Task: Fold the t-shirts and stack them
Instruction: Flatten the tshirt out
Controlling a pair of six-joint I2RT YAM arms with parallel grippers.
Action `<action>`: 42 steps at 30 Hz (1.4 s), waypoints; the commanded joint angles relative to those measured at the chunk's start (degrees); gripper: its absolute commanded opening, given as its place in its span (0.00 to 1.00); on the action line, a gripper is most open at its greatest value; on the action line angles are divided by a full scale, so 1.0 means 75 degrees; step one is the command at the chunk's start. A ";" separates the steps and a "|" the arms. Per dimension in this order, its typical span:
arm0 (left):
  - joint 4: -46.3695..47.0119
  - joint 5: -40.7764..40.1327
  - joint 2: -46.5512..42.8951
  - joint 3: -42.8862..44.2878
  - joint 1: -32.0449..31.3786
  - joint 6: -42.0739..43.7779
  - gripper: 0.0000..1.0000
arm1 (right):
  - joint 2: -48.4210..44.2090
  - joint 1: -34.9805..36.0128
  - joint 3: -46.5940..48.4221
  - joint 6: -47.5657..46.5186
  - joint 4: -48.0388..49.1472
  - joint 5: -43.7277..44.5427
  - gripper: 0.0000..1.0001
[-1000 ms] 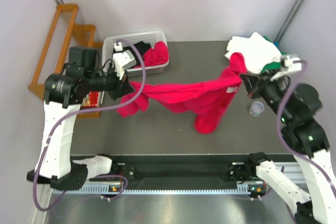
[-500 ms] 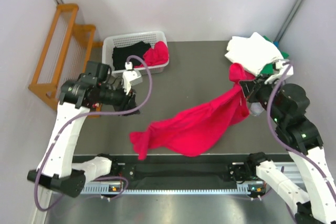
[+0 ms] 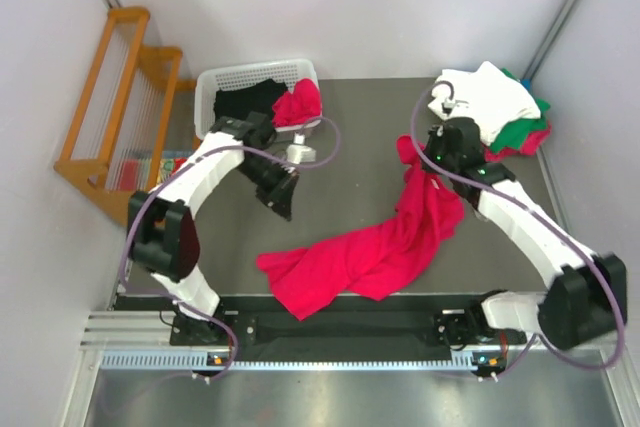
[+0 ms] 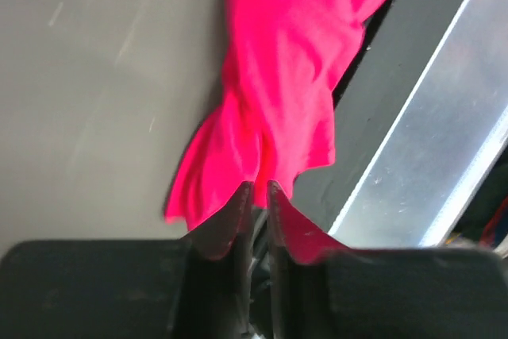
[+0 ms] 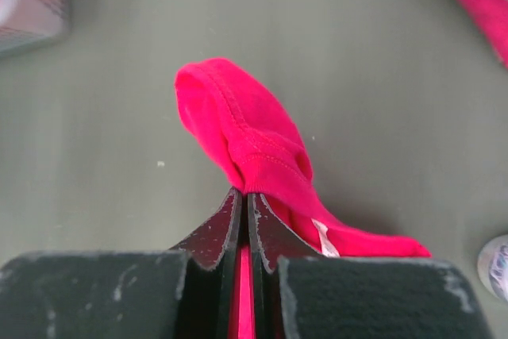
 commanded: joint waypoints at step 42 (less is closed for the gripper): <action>0.2842 -0.3689 0.0256 -0.2342 -0.4810 -0.1286 0.23 | 0.3197 -0.0858 0.2276 0.0512 0.1091 -0.0860 0.00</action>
